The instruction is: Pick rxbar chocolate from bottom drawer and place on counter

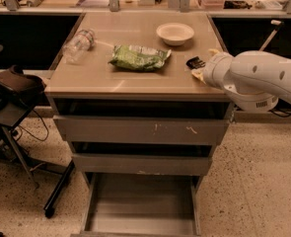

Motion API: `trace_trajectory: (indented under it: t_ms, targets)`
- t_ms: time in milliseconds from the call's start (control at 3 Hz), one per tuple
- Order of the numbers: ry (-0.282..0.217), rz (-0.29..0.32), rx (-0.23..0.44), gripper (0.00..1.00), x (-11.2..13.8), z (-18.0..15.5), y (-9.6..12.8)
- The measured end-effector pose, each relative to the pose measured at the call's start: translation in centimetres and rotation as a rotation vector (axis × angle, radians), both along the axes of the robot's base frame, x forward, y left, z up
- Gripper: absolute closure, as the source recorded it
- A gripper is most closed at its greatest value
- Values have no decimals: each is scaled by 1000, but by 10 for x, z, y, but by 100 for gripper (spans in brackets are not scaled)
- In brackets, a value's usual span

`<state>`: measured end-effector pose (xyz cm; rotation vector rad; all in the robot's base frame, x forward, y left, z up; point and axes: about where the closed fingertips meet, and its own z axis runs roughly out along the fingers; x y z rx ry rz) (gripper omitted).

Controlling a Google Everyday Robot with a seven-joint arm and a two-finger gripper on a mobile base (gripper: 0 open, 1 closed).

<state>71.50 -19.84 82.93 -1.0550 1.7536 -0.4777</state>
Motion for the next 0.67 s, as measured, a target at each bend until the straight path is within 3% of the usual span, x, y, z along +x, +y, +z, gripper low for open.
trace_trajectory:
  t_ms: [333,667]
  targets:
    - [0,0,0,0,0,0,0]
    - [0,0,0,0,0,0,0]
